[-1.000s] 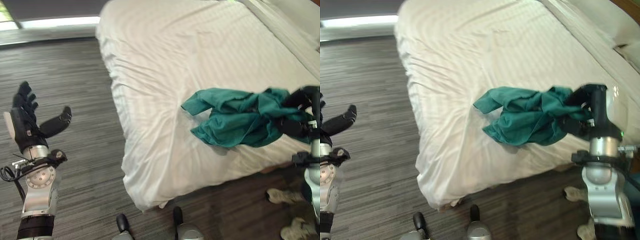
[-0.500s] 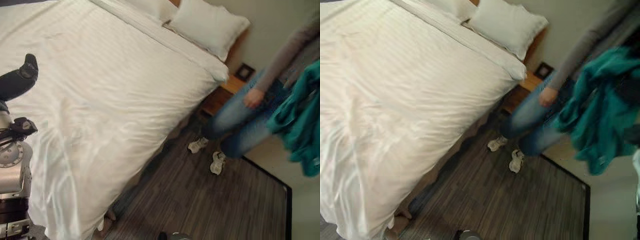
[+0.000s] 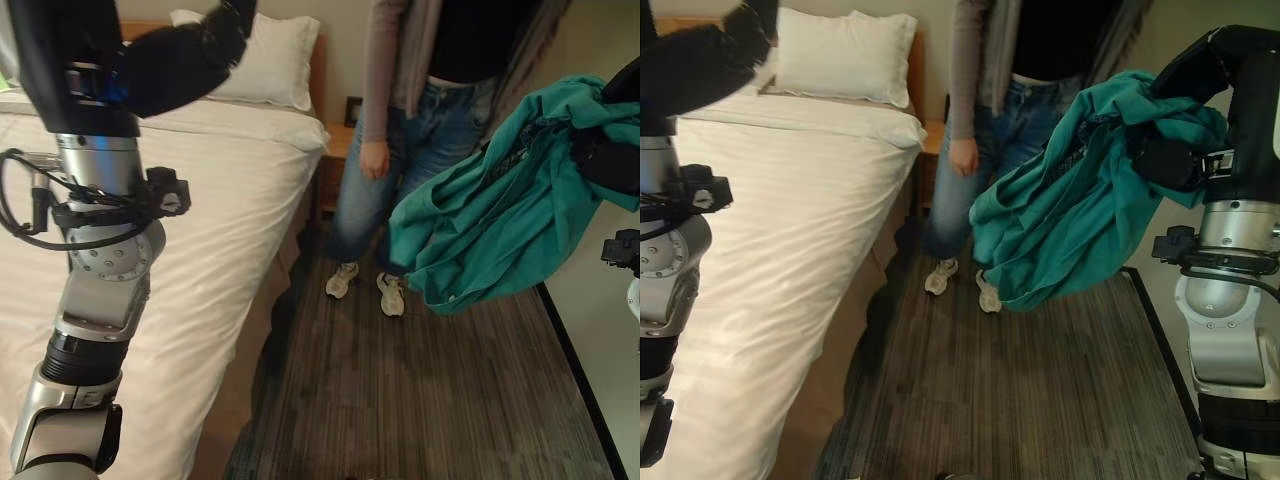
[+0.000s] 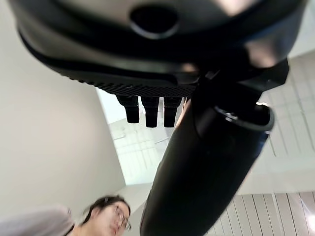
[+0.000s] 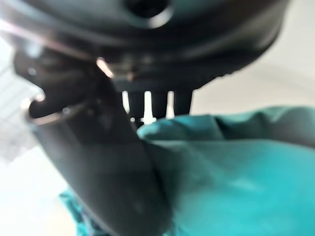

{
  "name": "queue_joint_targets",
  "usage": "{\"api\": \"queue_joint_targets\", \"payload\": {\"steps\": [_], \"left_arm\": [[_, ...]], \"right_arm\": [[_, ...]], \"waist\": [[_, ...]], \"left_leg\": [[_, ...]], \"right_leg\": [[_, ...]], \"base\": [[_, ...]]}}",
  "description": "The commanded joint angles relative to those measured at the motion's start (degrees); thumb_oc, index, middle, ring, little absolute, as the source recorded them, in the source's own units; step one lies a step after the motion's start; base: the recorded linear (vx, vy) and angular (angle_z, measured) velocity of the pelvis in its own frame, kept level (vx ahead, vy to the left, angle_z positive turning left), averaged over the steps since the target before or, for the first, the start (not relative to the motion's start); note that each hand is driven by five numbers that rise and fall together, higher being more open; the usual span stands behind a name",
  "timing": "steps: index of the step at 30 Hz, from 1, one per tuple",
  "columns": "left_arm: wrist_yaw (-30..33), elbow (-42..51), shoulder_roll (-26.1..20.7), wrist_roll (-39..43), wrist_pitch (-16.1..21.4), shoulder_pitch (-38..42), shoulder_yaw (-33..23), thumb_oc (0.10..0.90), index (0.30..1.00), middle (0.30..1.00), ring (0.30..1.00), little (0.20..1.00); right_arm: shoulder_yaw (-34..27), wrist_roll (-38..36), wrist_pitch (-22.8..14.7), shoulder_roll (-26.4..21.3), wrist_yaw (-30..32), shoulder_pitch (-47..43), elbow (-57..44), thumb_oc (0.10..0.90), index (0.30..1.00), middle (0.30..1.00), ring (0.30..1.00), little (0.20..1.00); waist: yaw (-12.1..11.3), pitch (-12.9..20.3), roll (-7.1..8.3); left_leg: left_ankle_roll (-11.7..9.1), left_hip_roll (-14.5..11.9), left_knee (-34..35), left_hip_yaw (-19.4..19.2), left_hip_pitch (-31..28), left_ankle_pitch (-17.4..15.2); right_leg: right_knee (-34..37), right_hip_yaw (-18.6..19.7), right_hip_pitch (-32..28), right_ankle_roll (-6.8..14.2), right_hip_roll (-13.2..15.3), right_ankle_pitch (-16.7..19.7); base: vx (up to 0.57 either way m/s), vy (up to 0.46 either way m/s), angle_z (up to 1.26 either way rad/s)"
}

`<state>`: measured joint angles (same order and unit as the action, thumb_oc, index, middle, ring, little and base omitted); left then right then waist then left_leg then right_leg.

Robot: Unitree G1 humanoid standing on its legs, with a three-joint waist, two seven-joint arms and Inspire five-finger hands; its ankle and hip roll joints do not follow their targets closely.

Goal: Pick up bed clothes into laundry basket.

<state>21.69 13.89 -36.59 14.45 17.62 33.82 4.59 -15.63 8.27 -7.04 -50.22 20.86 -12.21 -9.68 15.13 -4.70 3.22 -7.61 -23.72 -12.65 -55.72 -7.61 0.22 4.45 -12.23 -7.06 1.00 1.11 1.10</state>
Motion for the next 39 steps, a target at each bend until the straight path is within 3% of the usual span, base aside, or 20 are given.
{"api": "queue_joint_targets", "payload": {"steps": [1,2,3,4,5,6,7,8,10,13,19,21,25,26,27,30,32,37,38,39], "left_arm": [[-2.0,6.8,1.6,-2.4,-0.3,1.1,-0.9,0.800,0.900,0.900,0.900,0.900],[-1.7,6.4,2.9,-4.8,-1.4,-1.5,0.4,0.800,0.900,0.900,0.900,0.900],[-2.2,6.4,3.7,-5.1,-1.3,-3.4,0.8,0.800,0.900,0.900,0.900,0.900],[-2.2,6.6,3.8,-5.1,-1.3,-3.6,0.8,0.800,0.900,0.900,0.900,0.900],[-3.2,7.5,5.3,-6.4,-1.2,-6.3,2.3,0.800,0.900,0.900,0.900,0.900],[-3.8,8.0,6.2,-6.7,-1.0,-8.7,1.8,0.800,0.900,0.900,0.900,0.900],[-3.8,8.0,6.2,-6.7,-1.0,-8.7,1.8,0.800,0.900,0.900,0.900,0.900],[-5.1,8.6,8.8,-7.2,-0.9,-13.3,2.1,0.800,0.900,0.900,0.900,0.900],[-6.0,9.0,9.6,-7.1,-1.3,-15.3,3.0,0.800,0.900,0.900,0.900,0.900],[-7.5,5.3,11.8,-5.3,-2.8,-17.3,8.2,0.800,0.900,0.900,0.900,0.900],[-10.7,1.0,13.1,-1.6,-3.8,-20.2,14.3,0.800,0.900,0.900,0.900,0.900],[-10.8,-0.4,12.6,-1.4,-4.1,-19.6,15.5,0.800,0.900,0.900,0.900,0.900],[-11.8,-0.1,11.2,-0.9,-4.3,-20.0,13.3,0.800,0.900,0.900,0.900,0.900],[-11.8,-0.1,11.1,-0.8,-4.3,-20.2,13.1,0.800,0.900,0.900,0.900,0.900],[-12.5,0.2,11.1,-0.4,-3.9,-21.4,11.8,0.800,0.900,0.900,0.900,0.900],[-13.2,-0.6,12.6,1.1,-3.9,-24.6,9.8,0.800,0.900,0.900,0.900,0.900],[-13.0,-1.4,13.7,1.1,-4.1,-26.2,9.4,0.800,0.900,0.900,0.900,0.900],[-12.1,-3.1,15.3,0.8,-4.2,-25.6,9.7,0.800,0.900,0.900,0.900,0.900],[-11.7,-3.4,15.5,1.3,-4.3,-25.7,9.4,0.800,0.900,0.900,0.900,0.900],[-11.4,-3.6,15.6,1.6,-4.5,-25.6,9.4,0.800,0.900,0.900,0.900,0.900]], "right_arm": [[-5.9,1.9,-3.6,-4.0,3.7,-5.3,-8.0,0.400,0.300,0.300,0.300,0.300],[-5.5,1.6,-4.4,-3.8,3.9,-3.5,-7.3,0.400,0.300,0.300,0.300,0.300],[-5.4,1.0,-4.8,-3.4,3.4,-2.9,-7.4,0.400,0.300,0.300,0.300,0.300],[-5.6,0.9,-4.9,-3.5,3.3,-2.6,-7.4,0.400,0.300,0.300,0.300,0.300],[-5.6,1.3,-5.9,-4.1,4.2,-3.2,-8.0,0.400,0.300,0.300,0.300,0.300],[-5.2,1.3,-6.4,-3.4,4.5,-3.1,-8.1,0.400,0.300,0.300,0.300,0.300],[-5.2,1.3,-6.4,-3.4,4.5,-3.1,-8.1,0.400,0.300,0.300,0.300,0.300],[-5.4,3.0,-6.7,-2.0,4.2,-1.2,-9.2,0.400,0.300,0.300,0.300,0.300],[-6.3,3.7,-6.3,-1.2,4.0,0.9,-9.7,0.400,0.300,0.300,0.300,0.300],[-6.2,5.9,-5.6,2.3,3.9,6.5,-10.9,0.400,0.300,0.300,0.300,0.300],[-6.2,13.5,-1.8,4.0,4.7,11.5,-11.0,0.400,0.300,0.300,0.300,0.300],[-4.0,14.7,-0.8,5.4,4.9,10.4,-9.8,0.400,0.300,0.300,0.300,0.300],[0.8,17.2,0.4,9.2,3.5,10.5,-8.7,0.400,0.300,0.300,0.300,0.300],[1.0,17.3,0.4,9.3,3.5,10.4,-8.6,0.400,0.300,0.300,0.300,0.300],[3.3,17.9,0.8,10.7,2.3,10.6,-7.0,0.400,0.300,0.300,0.300,0.300],[4.7,18.4,1.3,11.4,1.2,11.9,-5.6,0.400,0.300,0.300,0.300,0.300],[3.3,17.4,1.3,11.5,1.5,13.6,-5.0,0.400,0.300,0.300,0.300,0.300],[0.4,15.6,1.2,9.0,1.5,15.7,-4.2,0.400,0.300,0.300,0.300,0.300],[0.0,14.5,1.3,6.8,1.6,14.9,-3.2,0.400,0.300,0.300,0.300,0.300],[0.2,13.8,1.5,5.6,1.6,13.9,-2.8,0.400,0.300,0.300,0.300,0.300]], "waist": [[-1.6,3.2,0.98],[-4.3,1.9,1.77],[-6.1,1.6,2.04],[-5.9,1.7,2.06],[-7.6,1.4,2.24],[-8.5,1.1,2.17],[-8.5,1.3,2.16],[-8.6,1.1,1.04],[-8.4,1.6,0.52],[-5.7,1.7,-0.05],[-1.1,-1.2,-1.59],[-1.7,-2.8,-2.56],[-5.9,-4.2,-4.87],[-5.8,-4.3,-4.76],[-6.9,-4.0,-4.54],[-7.3,-3.7,-3.87],[-7.0,-3.2,-4.84],[-6.3,-3.3,-5.98],[-7.2,-4.0,-6.26],[-8.2,-4.6,-5.93]], "left_leg": [[-5.2,-3.0,5.7,7.5,5.2,13.3],[-2.8,2.1,5.5,24.0,7.8,9.7],[-1.7,6.1,7.2,35.1,7.5,4.8],[-1.3,6.3,7.0,35.3,7.8,4.7],[0.5,11.3,6.6,50.4,6.6,-0.4],[1.1,14.2,5.6,56.4,6.2,-3.1],[1.1,14.2,5.6,56.3,6.4,-3.1],[2.4,17.3,6.8,63.5,5.1,-5.7],[2.7,16.7,8.0,62.2,4.5,-5.5],[3.5,15.9,12.0,56.8,3.4,-3.9],[5.1,16.3,17.6,48.6,0.6,-4.0],[4.9,15.9,17.7,44.6,0.3,-4.9],[4.8,14.1,17.4,36.1,-0.2,-4.9],[4.8,14.1,17.4,36.0,-0.4,-5.0],[4.6,14.7,17.3,34.1,-1.5,-5.9],[4.6,16.0,17.0,30.9,-3.6,-6.6],[3.8,15.6,16.1,30.5,-4.3,-6.5],[1.8,11.2,2.1,31.1,-2.3,-7.3],[-0.2,7.5,-9.5,34.1,0.5,-1.3],[-0.4,6.9,-15.2,37.3,2.5,2.4]], "right_leg": [[-4.5,0.0,-6.1,6.8,5.2,-11.7],[-2.9,3.6,-4.8,7.1,5.6,-8.4],[-2.1,6.5,-3.9,7.3,5.7,-7.5],[-2.1,6.3,-3.9,7.4,5.9,-7.2],[-2.5,11.6,-1.5,7.1,5.4,-4.7],[-3.1,14.5,-0.2,6.7,4.8,-4.2],[-3.1,14.5,-0.1,6.7,4.8,-4.2],[-3.5,19.5,1.9,6.4,3.1,-3.6],[-3.5,21.3,2.5,6.2,2.6,-3.4],[-4.4,25.9,5.2,7.3,2.3,-2.8],[-9.4,27.3,12.3,10.4,2.3,-1.8],[-11.6,18.7,15.9,11.6,4.3,0.1],[-18.1,-10.7,17.1,9.6,14.2,-0.9],[-18.3,-10.7,17.0,9.6,14.2,-1.0],[-17.4,-14.4,16.0,9.5,15.1,-0.7],[-12.8,-14.5,14.7,9.1,15.1,0.8],[-10.9,-12.5,13.6,8.8,13.5,0.4],[-8.5,-7.4,10.4,5.2,9.6,-2.7],[-5.9,-5.5,7.3,2.4,6.3,-4.4],[-4.4,-4.2,5.9,1.3,5.0,-5.0]], "base": [[-0.25,-0.087,-0.80],[-0.17,-0.102,-0.90],[-0.14,-0.079,-1.11],[-0.06,-0.067,-2.11],[-0.03,-0.016,-2.10],[-0.02,-0.030,-2.07],[0.00,0.086,-1.18],[0.01,0.134,-1.38],[0.01,0.150,-1.51],[0.05,0.157,-1.73],[-0.04,0.120,-0.80],[-0.16,0.101,-1.19],[-0.16,0.029,-1.62],[-0.02,0.030,-0.79],[0.04,-0.036,-1.17],[0.04,-0.067,-1.02],[0.12,-0.097,-0.70],[0.13,-0.188,-0.39],[0.18,-0.284,-0.57],[0.22,-0.339,-0.76]]}}
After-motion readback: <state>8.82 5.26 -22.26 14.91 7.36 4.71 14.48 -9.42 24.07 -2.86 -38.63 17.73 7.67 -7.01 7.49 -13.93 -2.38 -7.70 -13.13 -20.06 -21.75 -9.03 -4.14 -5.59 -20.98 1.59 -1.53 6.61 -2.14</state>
